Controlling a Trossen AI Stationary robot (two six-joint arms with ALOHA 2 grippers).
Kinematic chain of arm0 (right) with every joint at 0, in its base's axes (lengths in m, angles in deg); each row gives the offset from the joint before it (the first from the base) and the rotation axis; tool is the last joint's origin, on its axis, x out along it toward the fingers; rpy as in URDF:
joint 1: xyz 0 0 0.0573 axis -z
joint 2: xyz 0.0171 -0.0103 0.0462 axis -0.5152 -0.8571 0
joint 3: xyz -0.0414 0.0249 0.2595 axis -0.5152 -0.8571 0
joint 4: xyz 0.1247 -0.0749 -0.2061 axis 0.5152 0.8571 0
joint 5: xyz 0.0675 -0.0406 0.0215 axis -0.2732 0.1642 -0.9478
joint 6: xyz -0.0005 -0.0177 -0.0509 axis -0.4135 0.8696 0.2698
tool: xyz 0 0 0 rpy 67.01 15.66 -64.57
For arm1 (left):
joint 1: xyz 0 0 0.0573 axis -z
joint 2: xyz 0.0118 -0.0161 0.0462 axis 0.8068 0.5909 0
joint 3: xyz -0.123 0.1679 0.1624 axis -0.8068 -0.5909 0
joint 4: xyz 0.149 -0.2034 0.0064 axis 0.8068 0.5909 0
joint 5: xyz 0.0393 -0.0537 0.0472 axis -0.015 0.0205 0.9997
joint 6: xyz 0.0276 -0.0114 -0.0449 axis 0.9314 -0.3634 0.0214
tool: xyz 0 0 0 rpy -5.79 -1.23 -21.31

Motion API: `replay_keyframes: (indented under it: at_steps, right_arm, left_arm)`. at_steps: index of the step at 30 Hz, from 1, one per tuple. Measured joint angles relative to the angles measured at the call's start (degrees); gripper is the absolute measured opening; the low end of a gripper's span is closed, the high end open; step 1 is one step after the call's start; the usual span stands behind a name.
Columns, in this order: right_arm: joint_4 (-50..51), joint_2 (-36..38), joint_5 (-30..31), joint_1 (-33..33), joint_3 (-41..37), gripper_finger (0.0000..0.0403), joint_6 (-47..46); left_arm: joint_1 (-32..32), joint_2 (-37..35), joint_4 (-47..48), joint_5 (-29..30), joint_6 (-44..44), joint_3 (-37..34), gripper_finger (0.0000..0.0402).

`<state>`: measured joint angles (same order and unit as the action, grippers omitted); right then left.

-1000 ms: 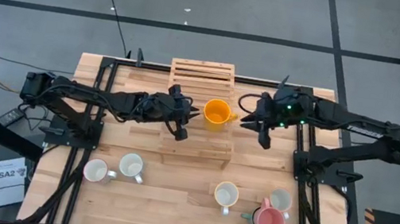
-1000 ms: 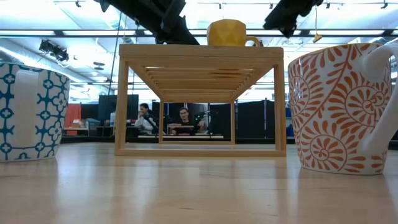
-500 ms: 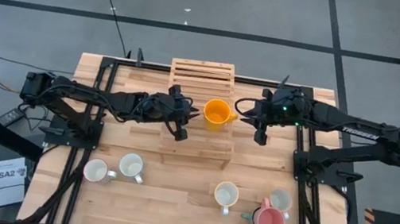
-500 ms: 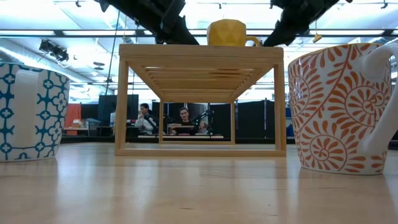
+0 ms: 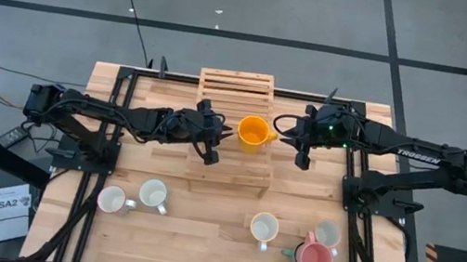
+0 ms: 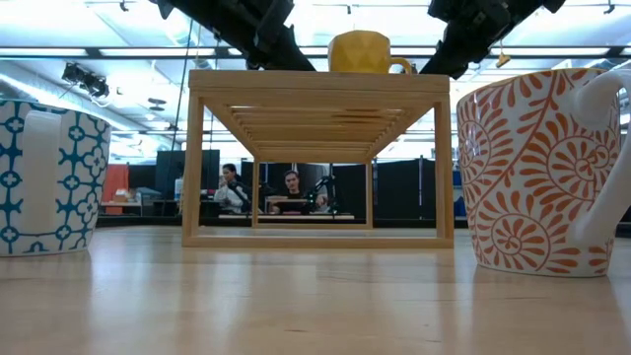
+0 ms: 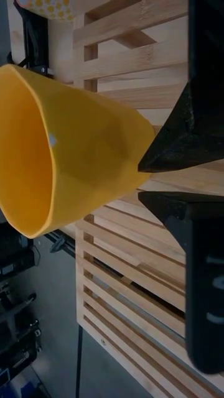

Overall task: Place coffee mugs
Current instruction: Put the top yellow cup on the shelf

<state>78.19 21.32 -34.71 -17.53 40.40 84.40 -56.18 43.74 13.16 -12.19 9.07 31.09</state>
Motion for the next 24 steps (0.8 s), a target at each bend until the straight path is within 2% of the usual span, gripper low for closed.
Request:
replay_keyframes:
  at_steps: [7,12,18,24]
  right_arm:
    - [0.03,0.0,0.73,0.06,0.0,0.0104,-3.61]
    - [0.01,0.0,-1.83,0.04,0.0,0.0139,-4.61]
    - [-1.5,-0.47,-1.97,0.06,0.0,0.0174,-4.19]
    - [-3.95,-3.24,-2.01,0.04,0.0,0.0181,-4.06]
  left_arm:
    - [0.0,0.0,-0.01,-0.02,0.02,0.0,0.0066]
    - [0.0,0.0,-0.04,-0.02,0.04,0.0,0.0066]
    - [0.0,0.0,-0.04,-0.02,0.02,0.0,0.0066]
    - [0.0,-0.02,-0.05,0.0,0.03,0.02,0.0066]
